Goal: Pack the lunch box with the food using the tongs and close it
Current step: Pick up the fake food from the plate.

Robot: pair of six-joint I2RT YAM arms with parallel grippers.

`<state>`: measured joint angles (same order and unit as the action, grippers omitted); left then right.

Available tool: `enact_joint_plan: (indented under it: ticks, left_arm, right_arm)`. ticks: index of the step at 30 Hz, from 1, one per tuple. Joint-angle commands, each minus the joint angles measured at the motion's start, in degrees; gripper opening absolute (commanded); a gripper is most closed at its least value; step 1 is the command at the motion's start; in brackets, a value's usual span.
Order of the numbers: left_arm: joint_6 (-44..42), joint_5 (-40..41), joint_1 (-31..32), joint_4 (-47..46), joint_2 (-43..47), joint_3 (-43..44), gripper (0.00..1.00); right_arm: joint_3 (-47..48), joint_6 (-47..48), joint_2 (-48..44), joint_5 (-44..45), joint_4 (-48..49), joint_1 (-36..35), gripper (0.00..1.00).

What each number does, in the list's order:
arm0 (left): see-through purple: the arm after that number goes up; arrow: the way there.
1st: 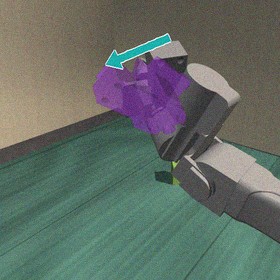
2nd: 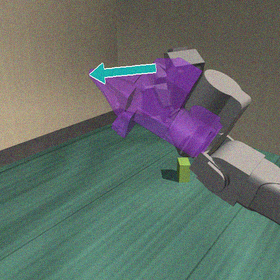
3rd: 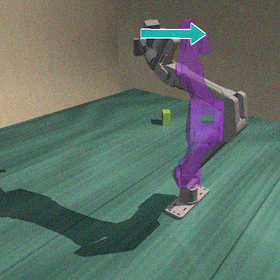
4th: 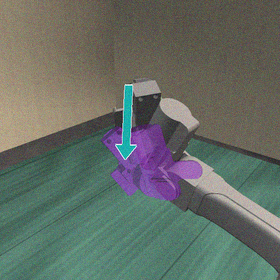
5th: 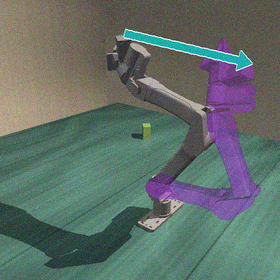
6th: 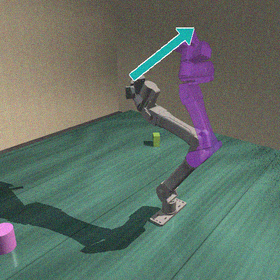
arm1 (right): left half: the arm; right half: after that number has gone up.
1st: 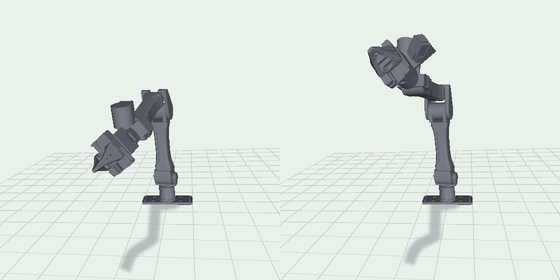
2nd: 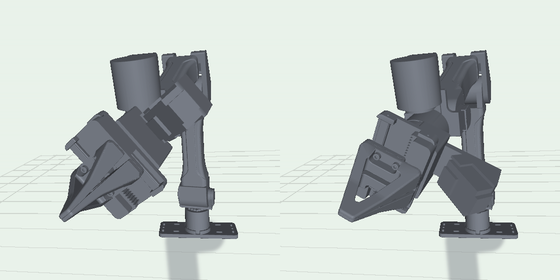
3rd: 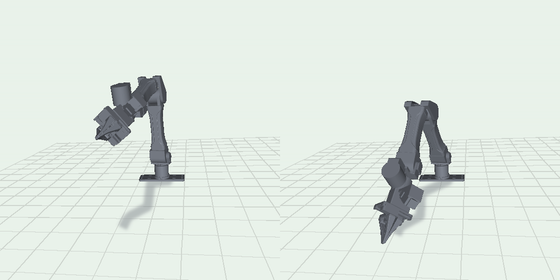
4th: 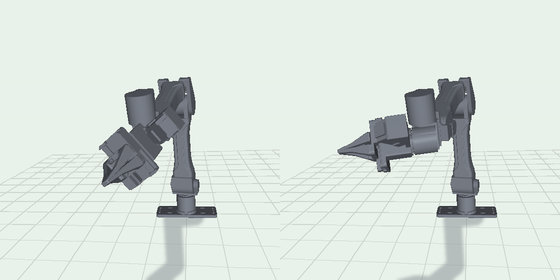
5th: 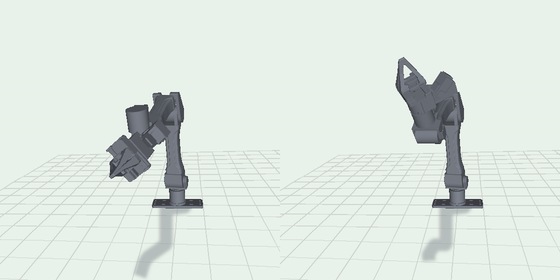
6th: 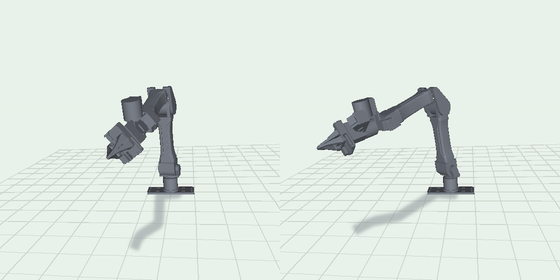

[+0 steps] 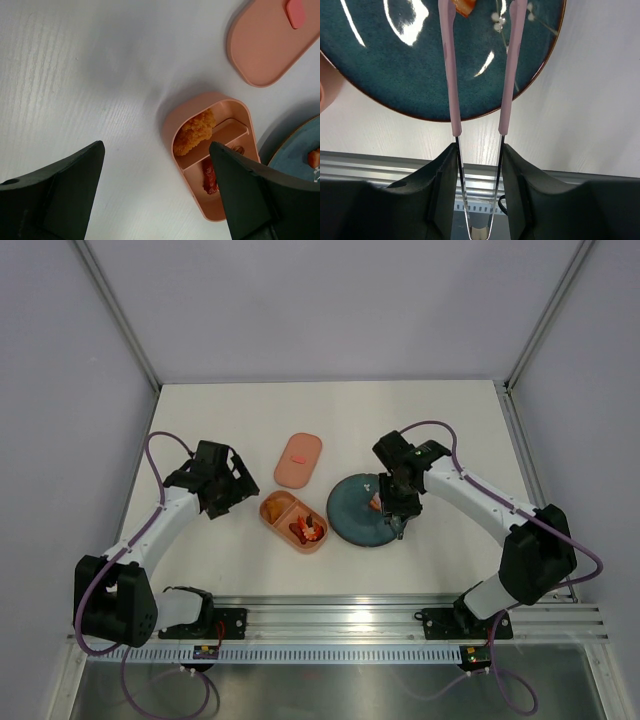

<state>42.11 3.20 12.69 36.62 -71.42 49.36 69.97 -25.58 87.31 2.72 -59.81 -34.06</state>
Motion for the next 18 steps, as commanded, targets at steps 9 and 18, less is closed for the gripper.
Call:
enact_joint_plan:
  ticks: [9,18]
  left_arm:
    - [0.34,-0.39,0.23,-2.08,-0.39,-0.15,0.9]
    - [0.08,-0.13,0.14,-1.9,-0.21,-0.41,0.9]
  right_arm:
    - [-0.98,-3.51,-0.74,-6.32,5.32,0.84,0.47]
    - [0.86,-3.77,2.6,-5.01,5.41,0.93,0.47]
